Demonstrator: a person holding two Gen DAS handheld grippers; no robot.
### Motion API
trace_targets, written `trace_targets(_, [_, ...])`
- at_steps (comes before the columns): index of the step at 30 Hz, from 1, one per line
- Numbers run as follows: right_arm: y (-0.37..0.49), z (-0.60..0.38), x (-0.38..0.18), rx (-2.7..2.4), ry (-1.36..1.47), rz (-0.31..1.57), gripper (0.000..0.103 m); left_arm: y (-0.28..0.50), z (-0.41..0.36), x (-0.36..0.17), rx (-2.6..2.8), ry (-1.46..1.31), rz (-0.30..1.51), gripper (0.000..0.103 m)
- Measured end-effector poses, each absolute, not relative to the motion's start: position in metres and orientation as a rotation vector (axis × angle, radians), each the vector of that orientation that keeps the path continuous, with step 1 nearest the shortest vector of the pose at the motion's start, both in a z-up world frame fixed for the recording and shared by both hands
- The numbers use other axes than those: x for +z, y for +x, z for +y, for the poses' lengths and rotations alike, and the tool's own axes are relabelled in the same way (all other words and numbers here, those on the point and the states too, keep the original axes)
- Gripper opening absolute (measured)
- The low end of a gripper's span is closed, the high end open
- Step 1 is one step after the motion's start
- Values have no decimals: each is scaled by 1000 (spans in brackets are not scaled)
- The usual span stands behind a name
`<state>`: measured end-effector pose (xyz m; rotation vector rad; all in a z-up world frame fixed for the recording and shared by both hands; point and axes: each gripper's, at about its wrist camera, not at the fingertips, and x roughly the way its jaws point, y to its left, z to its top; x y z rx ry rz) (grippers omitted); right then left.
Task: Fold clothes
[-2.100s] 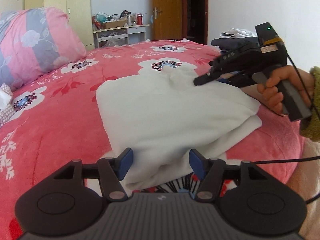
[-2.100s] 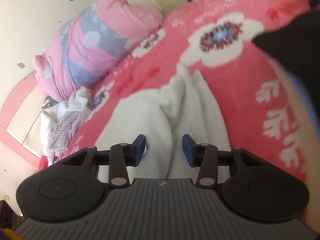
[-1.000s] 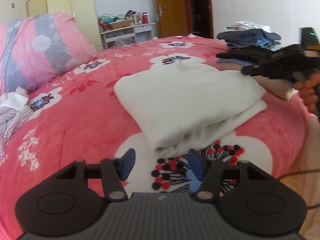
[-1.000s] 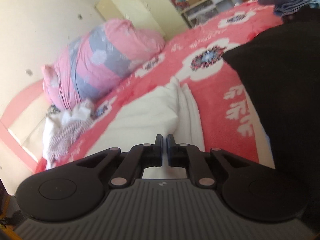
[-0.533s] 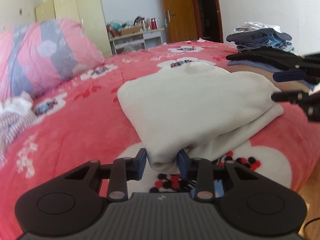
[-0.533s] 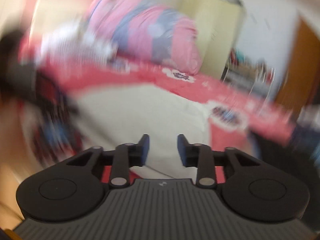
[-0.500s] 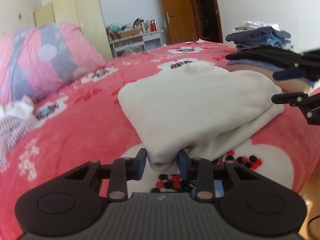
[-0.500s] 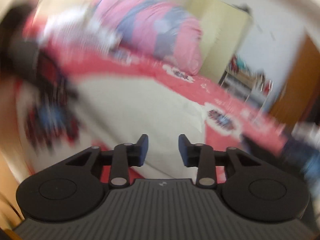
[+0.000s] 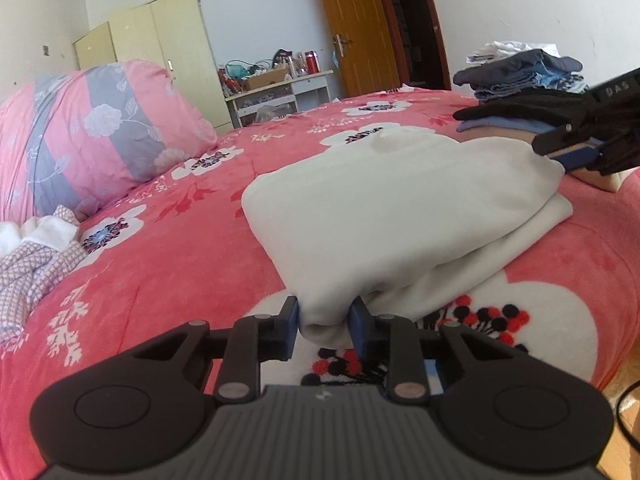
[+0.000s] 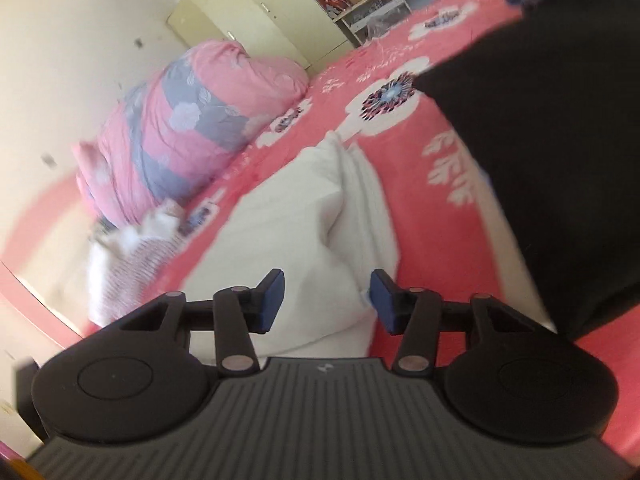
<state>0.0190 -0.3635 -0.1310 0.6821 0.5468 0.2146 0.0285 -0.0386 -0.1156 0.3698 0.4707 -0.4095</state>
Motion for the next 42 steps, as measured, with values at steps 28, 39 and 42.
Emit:
trace_targets(28, [-28,-355,-122,131,617,441,3,25,-4,-126,-476,278,449,13])
trace_targets(39, [17,-315,-165,185,408,493,0,39,12,-125,-470,153,554,24])
trace_targets(42, [16,-321,-167,200,450,467,0,32,17,-113,-451,160,571,27])
